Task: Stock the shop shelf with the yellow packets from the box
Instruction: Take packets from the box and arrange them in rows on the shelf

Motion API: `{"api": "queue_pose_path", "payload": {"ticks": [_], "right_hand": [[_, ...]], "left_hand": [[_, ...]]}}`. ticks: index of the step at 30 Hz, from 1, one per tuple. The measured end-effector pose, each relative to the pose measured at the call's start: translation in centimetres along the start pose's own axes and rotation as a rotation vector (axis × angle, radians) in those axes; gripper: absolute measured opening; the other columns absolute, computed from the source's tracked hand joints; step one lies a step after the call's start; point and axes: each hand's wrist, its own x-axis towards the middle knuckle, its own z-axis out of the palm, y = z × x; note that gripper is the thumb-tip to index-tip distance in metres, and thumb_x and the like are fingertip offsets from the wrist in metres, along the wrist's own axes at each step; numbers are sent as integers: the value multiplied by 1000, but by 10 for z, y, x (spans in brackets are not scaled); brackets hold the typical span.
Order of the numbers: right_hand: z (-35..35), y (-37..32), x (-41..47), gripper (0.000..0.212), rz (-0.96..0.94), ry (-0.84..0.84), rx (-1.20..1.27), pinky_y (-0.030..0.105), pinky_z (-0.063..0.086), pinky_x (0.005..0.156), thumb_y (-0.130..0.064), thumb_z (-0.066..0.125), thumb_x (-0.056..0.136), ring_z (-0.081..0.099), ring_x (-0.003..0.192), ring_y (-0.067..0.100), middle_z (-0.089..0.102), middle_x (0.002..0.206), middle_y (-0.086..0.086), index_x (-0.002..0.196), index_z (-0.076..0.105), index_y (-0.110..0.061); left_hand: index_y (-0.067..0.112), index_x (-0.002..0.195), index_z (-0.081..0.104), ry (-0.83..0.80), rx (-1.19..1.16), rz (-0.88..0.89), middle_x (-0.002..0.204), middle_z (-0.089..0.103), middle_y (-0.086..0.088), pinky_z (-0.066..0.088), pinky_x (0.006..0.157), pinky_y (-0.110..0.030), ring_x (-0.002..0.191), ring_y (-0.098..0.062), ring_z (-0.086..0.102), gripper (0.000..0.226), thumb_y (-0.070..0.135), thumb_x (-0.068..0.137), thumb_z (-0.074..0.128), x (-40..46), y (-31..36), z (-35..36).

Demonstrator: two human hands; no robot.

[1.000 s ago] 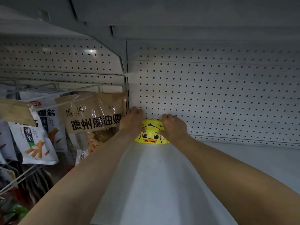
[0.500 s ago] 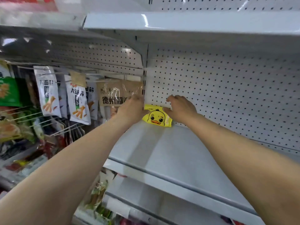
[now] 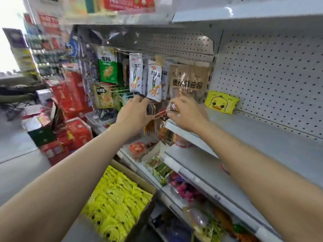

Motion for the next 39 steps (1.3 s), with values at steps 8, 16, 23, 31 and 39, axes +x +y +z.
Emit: {"api": "queue_pose_path", "payload": {"ticks": [8, 16, 23, 31, 39], "right_hand": [[71, -55, -13, 52, -179, 4, -54, 35, 40, 106, -53, 53, 94, 42, 132, 19, 50, 141, -4, 138, 48, -27], [173, -91, 31, 56, -192, -122, -14, 42, 38, 110, -50, 58, 92, 40, 135, 24, 50, 144, 3, 139, 50, -22], [286, -123, 111, 55, -103, -259, 18, 46, 41, 106, -47, 61, 90, 42, 131, 28, 52, 140, 5, 137, 52, -19], [424, -145, 136, 51, 98, -562, 120, 42, 41, 103, -43, 68, 87, 48, 125, 32, 57, 129, 8, 128, 56, -17], [551, -176, 113, 48, 257, -962, 221, 38, 47, 95, -43, 66, 89, 54, 124, 30, 58, 132, 7, 131, 55, -22]], "left_hand": [[21, 135, 47, 49, 46, -88, 129, 48, -5, 48, 93, -45, 119, -29, 48, 56, 39, 86, 69, -77, -73, 6], [21, 133, 47, -34, 54, -178, 135, 46, -3, 50, 90, -43, 121, -28, 46, 54, 39, 87, 66, -86, -159, 54], [23, 134, 47, -156, 16, -174, 139, 45, -5, 47, 87, -43, 123, -29, 47, 55, 37, 86, 68, -46, -267, 132], [19, 134, 47, -503, -104, -232, 130, 49, -10, 51, 87, -49, 118, -34, 49, 61, 38, 82, 73, -39, -379, 253], [23, 134, 51, -958, -214, -360, 125, 54, -9, 46, 93, -39, 117, -30, 53, 61, 42, 81, 75, -105, -458, 363]]}}
